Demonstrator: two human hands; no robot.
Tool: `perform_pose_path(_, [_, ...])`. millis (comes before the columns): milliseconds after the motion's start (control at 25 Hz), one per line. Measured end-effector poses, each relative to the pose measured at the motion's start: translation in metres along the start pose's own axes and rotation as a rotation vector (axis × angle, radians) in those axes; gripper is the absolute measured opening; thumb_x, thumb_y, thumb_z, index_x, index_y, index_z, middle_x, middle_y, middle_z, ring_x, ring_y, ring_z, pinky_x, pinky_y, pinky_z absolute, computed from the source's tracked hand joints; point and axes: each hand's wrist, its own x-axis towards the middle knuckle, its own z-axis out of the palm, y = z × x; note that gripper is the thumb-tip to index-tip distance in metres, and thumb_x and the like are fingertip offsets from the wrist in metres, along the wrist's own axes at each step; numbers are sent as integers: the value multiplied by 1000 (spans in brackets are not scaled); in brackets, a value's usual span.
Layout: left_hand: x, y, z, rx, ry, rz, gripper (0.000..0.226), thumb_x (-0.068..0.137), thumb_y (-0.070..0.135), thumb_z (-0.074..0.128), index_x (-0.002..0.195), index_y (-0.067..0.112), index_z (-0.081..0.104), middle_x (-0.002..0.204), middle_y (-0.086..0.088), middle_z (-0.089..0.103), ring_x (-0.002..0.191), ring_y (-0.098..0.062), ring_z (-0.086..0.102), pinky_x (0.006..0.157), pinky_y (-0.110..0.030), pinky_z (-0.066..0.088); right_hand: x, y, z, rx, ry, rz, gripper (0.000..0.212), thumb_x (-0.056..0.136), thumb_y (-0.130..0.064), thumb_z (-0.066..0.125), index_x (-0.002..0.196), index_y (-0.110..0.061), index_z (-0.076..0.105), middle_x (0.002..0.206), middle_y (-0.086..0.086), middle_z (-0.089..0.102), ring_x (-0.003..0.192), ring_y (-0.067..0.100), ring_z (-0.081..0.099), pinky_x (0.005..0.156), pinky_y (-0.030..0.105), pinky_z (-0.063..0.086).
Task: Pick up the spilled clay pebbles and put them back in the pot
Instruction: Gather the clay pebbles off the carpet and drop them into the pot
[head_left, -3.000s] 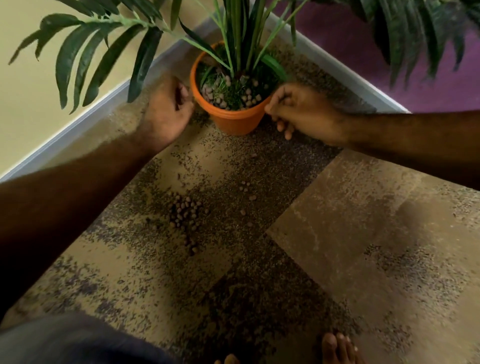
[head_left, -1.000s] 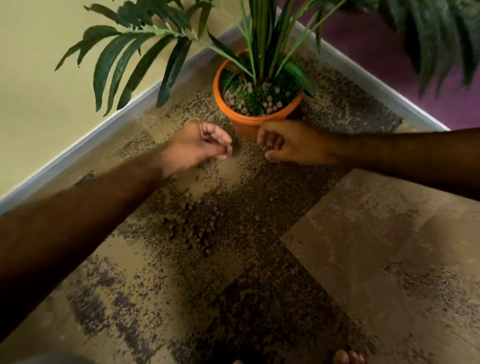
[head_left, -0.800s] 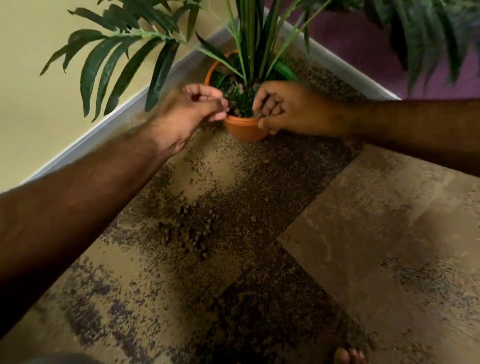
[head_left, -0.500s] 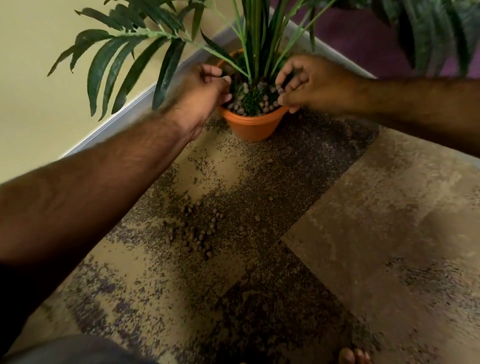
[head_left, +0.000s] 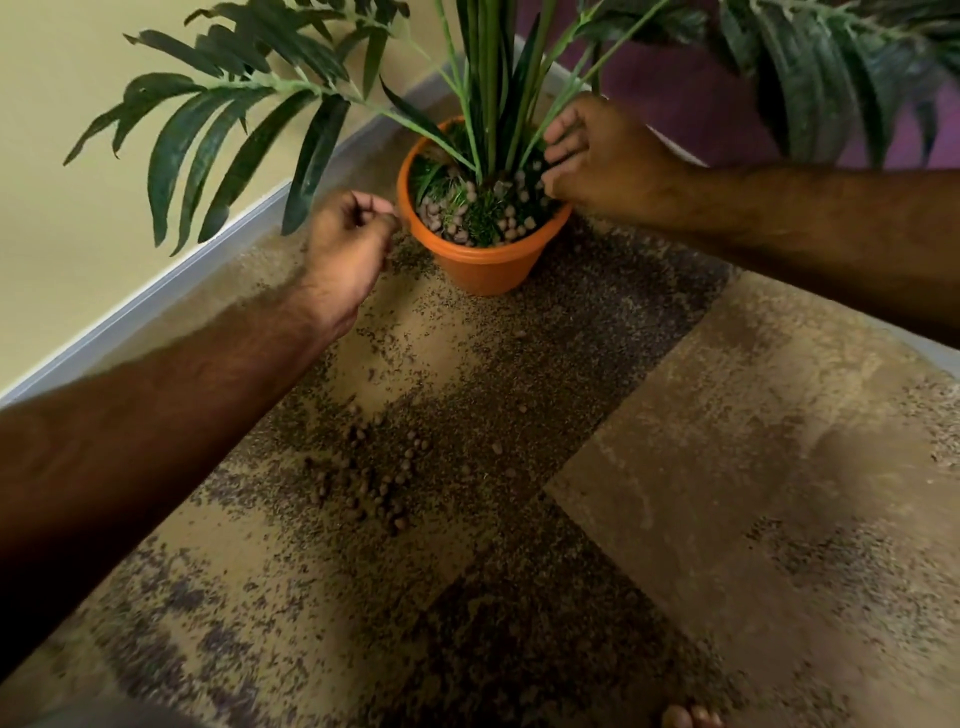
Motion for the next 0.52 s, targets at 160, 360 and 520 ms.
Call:
perform_pose_path(160, [1, -20, -4, 95, -47, -6, 13, 94, 16, 57, 97, 27, 63, 89, 6, 64, 65, 0, 57, 58, -25, 52, -8, 5, 1, 62, 81, -34, 30, 86, -6, 67, 111, -9, 52, 106, 11, 64, 83, 11, 68, 65, 21, 60])
perform_pose_path(360, [-1, -42, -2, 309, -188, 66, 9, 92, 19, 59, 96, 27, 62, 87, 7, 63, 62, 9, 56, 52, -9, 46, -23, 30, 0, -8, 13, -19, 18, 92, -30, 63, 100, -14, 58, 80, 1, 64, 58, 5, 62, 48, 24, 54])
perform_pose_path(520, [-19, -52, 11, 446, -491, 116, 13, 85, 28, 64, 93, 34, 56, 90, 9, 61, 70, 13, 57, 54, -6, 44, -38, 69, 12, -76, -205, 72, 15, 95, -29, 61, 94, -14, 64, 81, 10, 68, 70, 26, 70, 54, 36, 59])
